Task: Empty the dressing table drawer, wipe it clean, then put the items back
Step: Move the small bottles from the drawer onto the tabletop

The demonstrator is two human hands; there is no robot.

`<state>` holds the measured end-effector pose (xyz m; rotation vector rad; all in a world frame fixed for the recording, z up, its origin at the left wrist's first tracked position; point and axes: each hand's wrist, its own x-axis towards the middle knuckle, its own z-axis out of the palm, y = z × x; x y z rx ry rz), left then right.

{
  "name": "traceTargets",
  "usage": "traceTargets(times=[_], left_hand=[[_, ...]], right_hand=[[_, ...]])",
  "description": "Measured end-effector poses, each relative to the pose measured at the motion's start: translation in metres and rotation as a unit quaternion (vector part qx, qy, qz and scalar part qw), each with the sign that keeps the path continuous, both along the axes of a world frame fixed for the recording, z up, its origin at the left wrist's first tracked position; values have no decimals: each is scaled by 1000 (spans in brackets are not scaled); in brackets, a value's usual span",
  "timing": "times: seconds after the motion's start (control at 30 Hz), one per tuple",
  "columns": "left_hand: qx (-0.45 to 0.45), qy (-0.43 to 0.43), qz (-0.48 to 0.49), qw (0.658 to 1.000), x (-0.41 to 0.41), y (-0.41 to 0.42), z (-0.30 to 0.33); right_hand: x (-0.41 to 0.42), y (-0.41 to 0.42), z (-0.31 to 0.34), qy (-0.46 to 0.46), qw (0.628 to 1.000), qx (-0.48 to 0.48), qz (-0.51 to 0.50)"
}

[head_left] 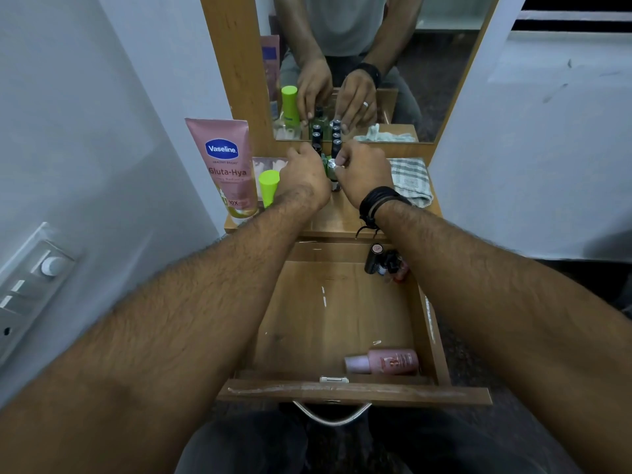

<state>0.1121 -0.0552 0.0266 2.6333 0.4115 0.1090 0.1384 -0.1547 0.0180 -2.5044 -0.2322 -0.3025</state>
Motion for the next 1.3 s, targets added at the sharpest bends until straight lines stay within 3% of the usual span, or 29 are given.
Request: traceTargets(times=[0.87,1.17,1.3], left_hand=[[-22,-38,-7,999,-21,-5,15],[-21,-92,-78,992,-62,-25,21],[-1,-86,-142,986,-81,-41,6]], right_hand=[[-14,-15,7,2,1000,16,17],[-66,-63,22,-15,999,34,-12],[-95,-94,8,23,999,3,-34]])
